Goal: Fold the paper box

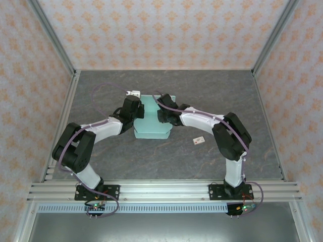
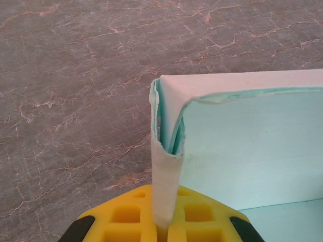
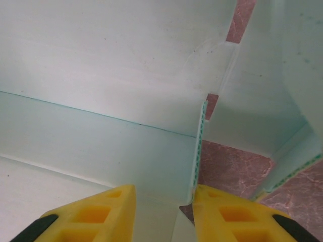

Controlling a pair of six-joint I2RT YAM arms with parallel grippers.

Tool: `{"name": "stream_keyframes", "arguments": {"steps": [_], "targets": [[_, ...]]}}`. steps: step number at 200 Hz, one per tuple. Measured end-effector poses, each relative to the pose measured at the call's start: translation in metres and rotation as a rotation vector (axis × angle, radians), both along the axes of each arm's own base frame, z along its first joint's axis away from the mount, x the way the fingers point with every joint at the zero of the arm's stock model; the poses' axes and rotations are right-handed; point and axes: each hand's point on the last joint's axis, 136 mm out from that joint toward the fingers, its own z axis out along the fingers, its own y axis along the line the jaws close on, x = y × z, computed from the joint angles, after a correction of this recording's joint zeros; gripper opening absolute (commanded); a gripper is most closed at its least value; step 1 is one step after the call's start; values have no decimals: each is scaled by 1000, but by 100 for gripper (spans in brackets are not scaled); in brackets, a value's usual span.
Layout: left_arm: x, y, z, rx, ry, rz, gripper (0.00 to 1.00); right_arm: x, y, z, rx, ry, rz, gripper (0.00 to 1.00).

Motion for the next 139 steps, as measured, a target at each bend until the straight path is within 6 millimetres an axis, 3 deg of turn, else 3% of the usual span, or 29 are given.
{"name": "stream_keyframes", "arguments": {"steps": [74,139], "targets": [[-1,-4,-1,-13,7,-21,0,12,-2,16,-77,-85,27,37],[-2,-4,-2,-7,17,-20,0,6,8,13,-25,-50,68,32]]}}
